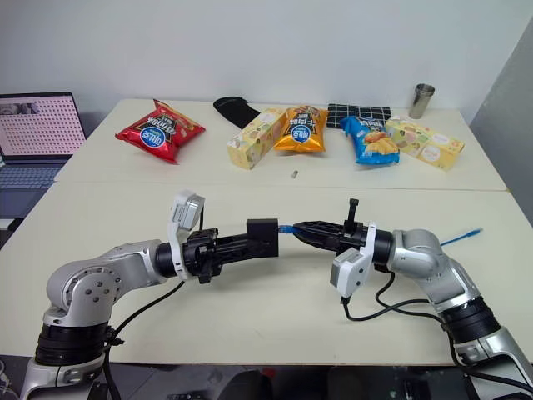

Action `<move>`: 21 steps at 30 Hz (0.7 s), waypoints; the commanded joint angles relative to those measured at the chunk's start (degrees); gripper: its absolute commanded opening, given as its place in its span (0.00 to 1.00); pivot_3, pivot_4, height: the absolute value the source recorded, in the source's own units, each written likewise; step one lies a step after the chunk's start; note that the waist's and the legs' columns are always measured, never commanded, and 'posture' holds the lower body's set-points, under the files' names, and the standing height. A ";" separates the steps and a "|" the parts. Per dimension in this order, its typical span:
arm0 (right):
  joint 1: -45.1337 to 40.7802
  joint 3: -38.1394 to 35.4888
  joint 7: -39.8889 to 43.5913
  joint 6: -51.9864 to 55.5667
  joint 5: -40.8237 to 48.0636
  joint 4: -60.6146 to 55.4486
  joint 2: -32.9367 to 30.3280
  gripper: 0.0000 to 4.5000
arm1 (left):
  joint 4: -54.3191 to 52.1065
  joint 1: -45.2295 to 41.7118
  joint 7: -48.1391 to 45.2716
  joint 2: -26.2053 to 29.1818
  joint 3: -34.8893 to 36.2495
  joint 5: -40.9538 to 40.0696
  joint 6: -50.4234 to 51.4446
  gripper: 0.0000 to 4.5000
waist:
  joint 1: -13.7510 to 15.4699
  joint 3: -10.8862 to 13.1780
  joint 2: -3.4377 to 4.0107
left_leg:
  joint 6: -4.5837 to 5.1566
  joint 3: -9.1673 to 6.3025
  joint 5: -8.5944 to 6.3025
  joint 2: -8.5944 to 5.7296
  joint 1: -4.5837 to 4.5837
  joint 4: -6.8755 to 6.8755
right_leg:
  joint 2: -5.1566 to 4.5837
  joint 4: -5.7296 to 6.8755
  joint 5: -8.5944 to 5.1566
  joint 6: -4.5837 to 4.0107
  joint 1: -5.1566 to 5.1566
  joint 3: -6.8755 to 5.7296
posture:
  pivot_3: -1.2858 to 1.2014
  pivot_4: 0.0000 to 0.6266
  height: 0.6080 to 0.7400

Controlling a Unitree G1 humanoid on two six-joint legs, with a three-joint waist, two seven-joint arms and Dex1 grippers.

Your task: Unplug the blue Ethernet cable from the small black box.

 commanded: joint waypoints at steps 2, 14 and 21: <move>0.28 1.25 1.84 -1.17 2.99 -4.85 -0.30 0.20 | -0.09 -0.36 -0.50 0.10 0.00 0.49 -1.51 0.18 | 0.02 0.00 0.00 | 0.00 0.00 0.00 0.00 0.00 0.00 | 0.00 0.00 0.00 0.00 0.00 -0.01 | 0.52 0.24 1.00; 3.14 -0.36 3.85 51.55 40.12 -27.91 -3.69 0.53 | 0.19 -0.26 -6.87 1.57 -4.67 8.14 -10.39 0.18 | 0.13 0.00 0.00 | 0.00 -0.05 0.00 0.01 -0.01 0.02 | -0.02 0.00 0.00 0.00 0.04 -0.04 | 0.52 0.24 1.00; 0.27 -5.55 -0.85 81.97 66.93 -28.18 -2.93 0.53 | -0.66 -0.01 -13.70 2.98 -7.74 11.90 -16.62 0.18 | 0.23 0.00 0.00 | 0.01 -0.10 -0.01 -0.01 -0.05 0.00 | -0.02 -0.17 0.00 0.00 0.07 -0.06 | 0.52 0.24 1.00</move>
